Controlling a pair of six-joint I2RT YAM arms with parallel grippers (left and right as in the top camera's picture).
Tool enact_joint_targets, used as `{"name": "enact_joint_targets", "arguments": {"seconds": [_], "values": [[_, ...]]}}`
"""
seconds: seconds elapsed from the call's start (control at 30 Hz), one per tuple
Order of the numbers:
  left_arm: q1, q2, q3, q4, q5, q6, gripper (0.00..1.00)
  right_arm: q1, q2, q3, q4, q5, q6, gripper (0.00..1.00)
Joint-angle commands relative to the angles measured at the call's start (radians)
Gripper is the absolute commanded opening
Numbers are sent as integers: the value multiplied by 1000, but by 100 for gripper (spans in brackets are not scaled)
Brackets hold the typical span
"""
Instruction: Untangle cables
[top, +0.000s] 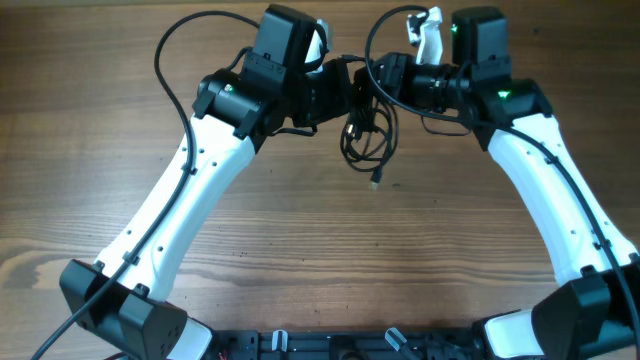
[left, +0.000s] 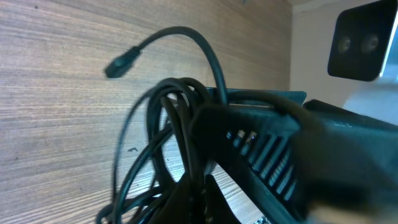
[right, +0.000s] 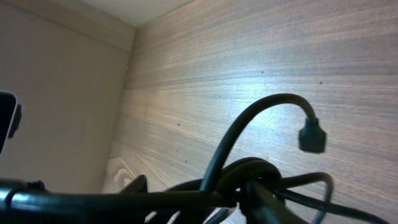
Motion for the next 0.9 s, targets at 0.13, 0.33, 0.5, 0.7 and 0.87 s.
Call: {"name": "enact_joint_targets", "arguments": {"seconds": [0.13,0.33,0.5,0.7,0.87], "values": [[-3,-3,6,30,46,-10,4,26,47,9,-11,41,113,35],[-2,-3,6,-37,42,41,4,-45,47,9,-12,34,87,15],[-3,-3,6,-18,200,419,4,-172,47,9,-32,-152,-75,12],[-2,-3,6,-1,229,520,4,-197,46,11,-34,-400,-278,35],[24,-3,6,-1,212,520,4,-199,13,14,-34,-443,-262,46]]}}
